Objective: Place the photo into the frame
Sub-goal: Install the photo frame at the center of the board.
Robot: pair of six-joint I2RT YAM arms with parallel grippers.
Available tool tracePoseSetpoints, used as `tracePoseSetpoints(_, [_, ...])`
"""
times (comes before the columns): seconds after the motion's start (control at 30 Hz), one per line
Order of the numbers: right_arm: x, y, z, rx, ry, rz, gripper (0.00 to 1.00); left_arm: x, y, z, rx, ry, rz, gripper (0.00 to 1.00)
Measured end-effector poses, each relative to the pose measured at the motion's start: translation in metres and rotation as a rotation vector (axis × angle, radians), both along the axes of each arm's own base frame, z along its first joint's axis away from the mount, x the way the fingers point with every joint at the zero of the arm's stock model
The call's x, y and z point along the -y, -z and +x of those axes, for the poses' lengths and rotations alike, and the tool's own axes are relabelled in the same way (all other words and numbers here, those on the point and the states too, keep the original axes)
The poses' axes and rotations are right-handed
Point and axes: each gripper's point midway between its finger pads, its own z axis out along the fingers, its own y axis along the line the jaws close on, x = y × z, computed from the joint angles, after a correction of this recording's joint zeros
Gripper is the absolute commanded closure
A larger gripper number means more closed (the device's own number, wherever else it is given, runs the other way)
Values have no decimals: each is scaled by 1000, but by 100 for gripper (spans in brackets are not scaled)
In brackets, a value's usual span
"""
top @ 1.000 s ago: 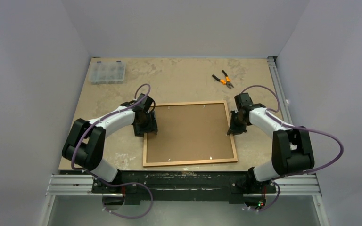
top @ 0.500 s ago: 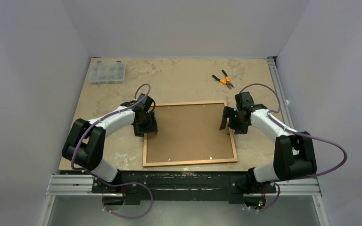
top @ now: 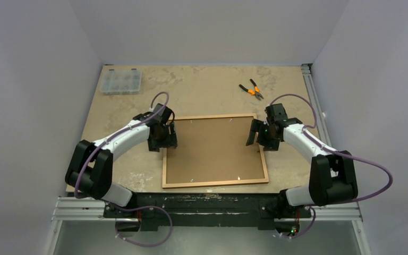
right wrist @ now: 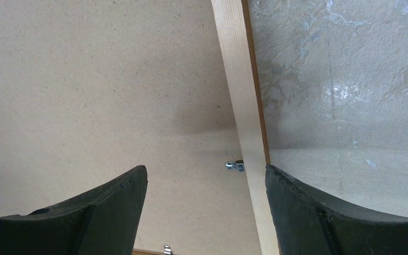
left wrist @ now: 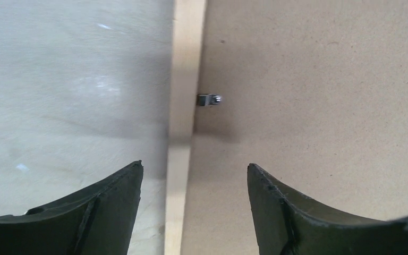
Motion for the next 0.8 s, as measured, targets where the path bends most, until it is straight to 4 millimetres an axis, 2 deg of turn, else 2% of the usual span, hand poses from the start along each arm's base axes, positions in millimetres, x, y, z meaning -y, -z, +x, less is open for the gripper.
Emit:
tracePoseSetpoints(0.2, [-1, 0, -2, 20, -1, 15, 23, -29, -33, 2, 89, -30, 154, 21])
tracePoseSetpoints(0.3, [-2, 0, -2, 30, 1, 19, 23, -29, -52, -3, 153, 2, 176, 20])
tracePoseSetpoints(0.33, [-3, 0, -2, 32, 1, 21, 23, -25, -58, -5, 179, 28, 172, 15])
tracePoseSetpoints(0.43, [-10, 0, -2, 39, -10, 29, 24, 0, -78, -14, 256, 152, 122, 1])
tracePoseSetpoints(0.57, [-30, -2, -4, 45, -48, 61, 24, 46, -97, -28, 341, 331, -17, 0])
tracePoseSetpoints(0.63, [-40, -2, -6, 43, -68, 83, 24, 73, -103, -40, 371, 442, -75, 0])
tracePoseSetpoints(0.8, [-61, -5, -11, 30, -96, 148, 23, 125, -101, -76, 393, 701, -151, 3])
